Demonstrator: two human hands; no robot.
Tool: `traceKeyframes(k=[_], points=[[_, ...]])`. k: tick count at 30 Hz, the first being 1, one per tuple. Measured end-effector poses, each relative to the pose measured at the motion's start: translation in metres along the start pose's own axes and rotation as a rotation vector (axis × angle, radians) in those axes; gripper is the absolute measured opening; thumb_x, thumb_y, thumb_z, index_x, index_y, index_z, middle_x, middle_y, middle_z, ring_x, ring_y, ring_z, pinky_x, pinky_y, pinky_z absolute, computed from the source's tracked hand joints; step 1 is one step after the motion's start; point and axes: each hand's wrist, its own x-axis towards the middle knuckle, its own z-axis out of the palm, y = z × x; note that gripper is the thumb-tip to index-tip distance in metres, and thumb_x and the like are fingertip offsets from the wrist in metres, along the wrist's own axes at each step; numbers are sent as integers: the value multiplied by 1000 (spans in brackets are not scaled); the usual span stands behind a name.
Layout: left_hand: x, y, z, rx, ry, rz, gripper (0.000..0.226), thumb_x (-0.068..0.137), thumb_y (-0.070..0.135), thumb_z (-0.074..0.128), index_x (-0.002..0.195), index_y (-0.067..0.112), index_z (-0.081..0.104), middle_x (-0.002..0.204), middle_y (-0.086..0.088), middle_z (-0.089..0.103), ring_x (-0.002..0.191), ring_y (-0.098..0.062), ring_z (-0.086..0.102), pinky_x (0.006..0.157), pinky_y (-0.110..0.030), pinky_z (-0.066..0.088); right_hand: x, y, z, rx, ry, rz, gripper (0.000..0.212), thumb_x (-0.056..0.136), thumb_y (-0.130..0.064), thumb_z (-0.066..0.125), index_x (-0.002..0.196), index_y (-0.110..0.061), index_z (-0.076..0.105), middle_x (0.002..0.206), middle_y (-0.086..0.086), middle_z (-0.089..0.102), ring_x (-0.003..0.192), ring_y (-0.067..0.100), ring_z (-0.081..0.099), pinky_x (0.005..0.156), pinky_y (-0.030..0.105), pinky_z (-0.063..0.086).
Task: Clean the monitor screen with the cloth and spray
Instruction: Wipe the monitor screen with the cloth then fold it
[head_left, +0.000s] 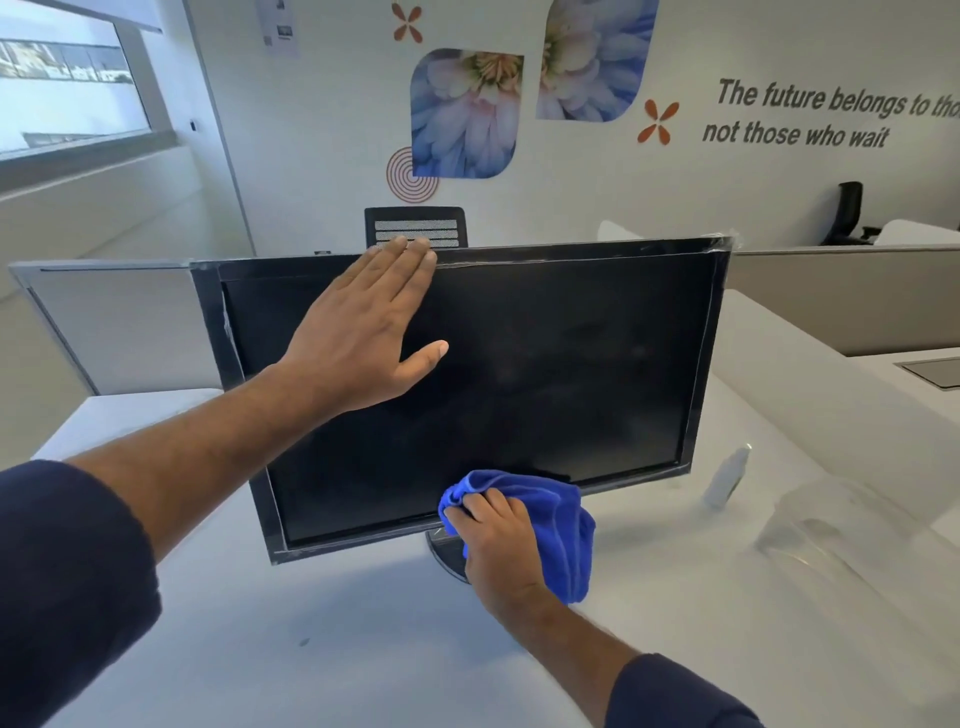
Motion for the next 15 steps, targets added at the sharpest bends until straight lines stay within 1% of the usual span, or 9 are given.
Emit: traceKeyframes(k=[2, 5, 10, 13, 15], points=[[-1, -2, 2, 12, -5, 8, 88, 95, 67, 26, 160, 9, 10, 169, -10, 9, 156, -22, 4, 126, -36, 3, 3, -14, 2, 9, -31, -13, 50, 53, -10, 84, 99, -25, 72, 93, -10, 68, 86, 17, 64, 73, 30, 54], [-3, -5, 4, 19, -16, 17, 89, 96, 68, 25, 160, 10, 6, 169, -9, 3, 156, -21, -1, 126, -36, 0, 7, -35, 7, 17, -66, -43, 47, 56, -11, 82, 98, -26, 70, 94, -10, 66, 87, 16, 62, 73, 30, 53], [-2, -7, 3, -21, -17, 23, 89, 95, 67, 24, 160, 10, 5, 169, -8, 2, 156, -20, -2, 126, -35, -1, 20, -73, 11, 0, -146, -90, 42, 59, -13, 79, 98, -25, 68, 94, -8, 66, 88, 17, 62, 76, 31, 53], [-2, -6, 3, -53, -22, 22, 88, 96, 65, 26, 160, 10, 5, 169, -8, 1, 156, -19, -3, 126, -35, -2, 30, -95, 16, 2, -196, -123, 36, 70, -6, 70, 104, -18, 65, 101, 0, 65, 95, 24, 59, 81, 37, 51], [-3, -7, 2, -71, -24, 20, 88, 96, 65, 27, 160, 10, 4, 169, -8, 1, 156, -19, -3, 126, -34, -3, 36, -110, 18, -9, -203, -142, 32, 73, -3, 64, 103, -15, 63, 101, 3, 64, 97, 27, 57, 81, 40, 48]])
